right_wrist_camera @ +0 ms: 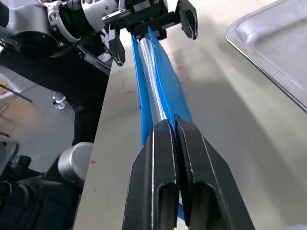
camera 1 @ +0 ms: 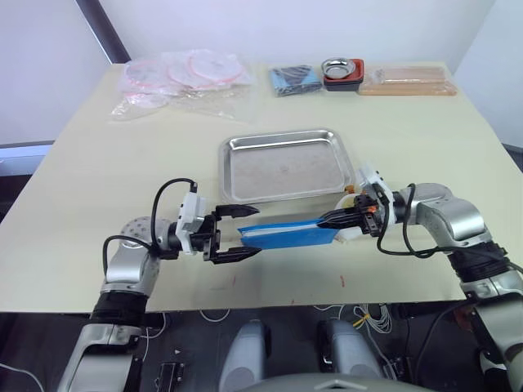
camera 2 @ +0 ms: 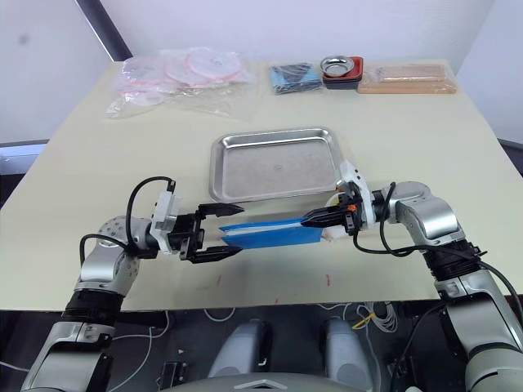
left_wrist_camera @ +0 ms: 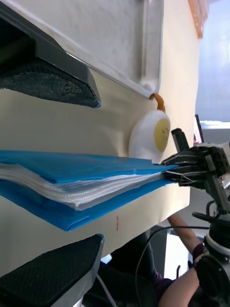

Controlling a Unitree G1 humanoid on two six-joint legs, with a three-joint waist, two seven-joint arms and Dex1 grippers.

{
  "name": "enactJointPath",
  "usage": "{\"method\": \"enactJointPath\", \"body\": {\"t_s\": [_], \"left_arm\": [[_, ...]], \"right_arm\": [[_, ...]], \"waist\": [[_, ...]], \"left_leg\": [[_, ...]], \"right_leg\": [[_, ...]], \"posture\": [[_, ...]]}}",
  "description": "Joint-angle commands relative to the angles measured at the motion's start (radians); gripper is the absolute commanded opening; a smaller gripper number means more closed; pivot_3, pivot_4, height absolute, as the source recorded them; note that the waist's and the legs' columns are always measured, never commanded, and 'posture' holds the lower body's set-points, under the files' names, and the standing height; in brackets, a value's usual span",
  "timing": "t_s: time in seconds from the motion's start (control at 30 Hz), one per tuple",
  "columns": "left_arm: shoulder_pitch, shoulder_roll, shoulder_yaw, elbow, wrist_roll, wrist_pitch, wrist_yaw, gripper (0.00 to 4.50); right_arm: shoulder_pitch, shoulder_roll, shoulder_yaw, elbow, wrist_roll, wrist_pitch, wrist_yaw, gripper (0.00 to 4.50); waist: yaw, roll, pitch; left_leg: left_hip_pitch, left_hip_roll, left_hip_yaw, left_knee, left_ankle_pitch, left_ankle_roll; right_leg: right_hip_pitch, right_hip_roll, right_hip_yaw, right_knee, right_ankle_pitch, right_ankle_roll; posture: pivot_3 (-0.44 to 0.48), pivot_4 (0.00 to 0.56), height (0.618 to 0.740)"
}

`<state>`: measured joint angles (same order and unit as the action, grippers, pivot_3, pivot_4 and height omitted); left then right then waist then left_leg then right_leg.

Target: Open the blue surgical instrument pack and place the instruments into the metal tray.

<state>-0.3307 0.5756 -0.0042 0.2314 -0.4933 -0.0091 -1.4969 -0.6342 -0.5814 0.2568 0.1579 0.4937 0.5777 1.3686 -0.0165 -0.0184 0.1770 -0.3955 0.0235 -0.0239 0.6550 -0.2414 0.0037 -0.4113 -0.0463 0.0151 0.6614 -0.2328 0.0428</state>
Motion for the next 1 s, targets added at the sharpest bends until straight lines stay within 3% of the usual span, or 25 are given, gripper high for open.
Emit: {"method": "enactJointPath", "body": {"t_s": [0.03,0.13,0.17,0.23,0.47,0.53,0.6,0.73,0.77,0.87,1.0], "left_arm": [[-0.022,-0.006,-0.003,0.008,0.003,-0.015,-0.019,4.5],[-0.032,-0.006,-0.013,0.023,0.013,-0.014,-0.032,4.5],[-0.036,-0.007,-0.016,0.029,0.017,-0.019,-0.035,4.25],[-0.045,-0.014,-0.013,0.04,0.016,-0.019,-0.036,3.59],[-0.048,-0.026,-0.004,0.057,0.017,-0.025,-0.04,0.38],[-0.045,-0.025,-0.003,0.063,0.021,-0.034,-0.043,0.05],[-0.04,-0.026,-0.003,0.065,0.022,-0.04,-0.042,0.05],[-0.029,-0.029,-0.001,0.065,0.027,-0.055,-0.032,0.0],[-0.025,-0.029,-0.003,0.062,0.032,-0.062,-0.029,0.0],[-0.015,-0.033,-0.003,0.047,0.031,-0.062,-0.019,0.0],[-0.002,-0.033,-0.014,0.031,0.04,-0.059,-0.004,0.0]], "right_arm": [[-0.01,-0.002,-0.015,-0.002,-0.015,0.013,-0.007,0.05],[-0.008,0.007,-0.015,0.002,-0.022,0.004,-0.015,0.05],[-0.007,0.008,-0.015,0.001,-0.023,0.002,-0.017,0.01],[-0.004,0.012,-0.017,-0.002,-0.027,0.0,-0.019,0.0],[0.004,0.016,-0.024,-0.01,-0.035,0.002,-0.02,0.0],[0.006,0.015,-0.025,-0.013,-0.036,0.002,-0.02,0.0],[0.013,0.011,-0.027,-0.02,-0.042,-0.021,-0.016,0.0],[0.036,-0.011,-0.063,-0.056,-0.024,-0.025,-0.023,0.99],[0.041,-0.016,-0.079,-0.062,-0.017,-0.024,-0.029,1.74],[0.051,-0.027,-0.132,-0.069,0.005,-0.02,-0.05,2.59],[0.089,-0.053,-0.239,-0.057,0.049,-0.012,-0.085,4.21]], "waist": [[0.0,0.0,0.0],[-0.001,0.0,0.0],[-0.001,0.0,0.0],[-0.001,0.0,0.0],[0.0,0.0,0.0],[-0.001,0.0,0.0],[-0.001,0.0,0.0],[0.0,0.0,0.0],[0.0,0.0,0.0],[0.001,0.0,0.0],[0.002,0.0,0.0]], "left_leg": [[0.0,0.0,0.0,0.0,0.0,0.0],[0.0,0.0,0.0,0.0,0.0,0.0],[0.0,0.0,0.0,0.0,0.0,0.0],[0.0,0.0,0.0,0.0,0.0,0.0],[0.0,0.0,0.0,0.0,0.0,0.0],[0.0,0.0,0.0,0.0,0.0,0.0],[0.0,0.0,0.0,0.0,0.0,0.0],[0.0,0.0,0.0,0.0,0.0,0.0],[0.0,0.0,0.0,0.0,0.0,0.0],[0.0,0.0,0.0,0.0,0.0,0.0],[-0.001,0.0,0.0,0.0,0.0,0.0]], "right_leg": [[0.0,0.0,0.0,0.0,0.0,0.0],[0.0,0.0,0.0,0.0,0.0,0.0],[0.0,0.0,0.0,0.0,0.0,0.0],[0.0,0.0,0.0,0.0,0.0,0.0],[0.0,0.0,0.0,0.0,0.0,0.0],[0.0,0.0,0.0,0.0,0.0,0.0],[0.0,0.0,0.0,0.0,0.0,0.0],[0.0,0.0,0.0,0.0,0.0,0.0],[0.0,0.0,0.0,0.0,0.0,0.0],[0.0,0.0,0.0,0.0,0.0,0.0],[0.0,0.0,0.0,0.0,0.0,0.0]], "posture": [[0.0,0.15,0.74],[0.0,0.15,0.74],[0.0,0.15,0.74],[0.0,0.15,0.74],[0.0,0.15,0.74],[0.0,0.15,0.74],[0.0,0.15,0.74],[0.0,0.15,0.74],[0.0,0.15,0.74],[0.0,0.15,0.74],[0.0,0.15,0.74]]}}
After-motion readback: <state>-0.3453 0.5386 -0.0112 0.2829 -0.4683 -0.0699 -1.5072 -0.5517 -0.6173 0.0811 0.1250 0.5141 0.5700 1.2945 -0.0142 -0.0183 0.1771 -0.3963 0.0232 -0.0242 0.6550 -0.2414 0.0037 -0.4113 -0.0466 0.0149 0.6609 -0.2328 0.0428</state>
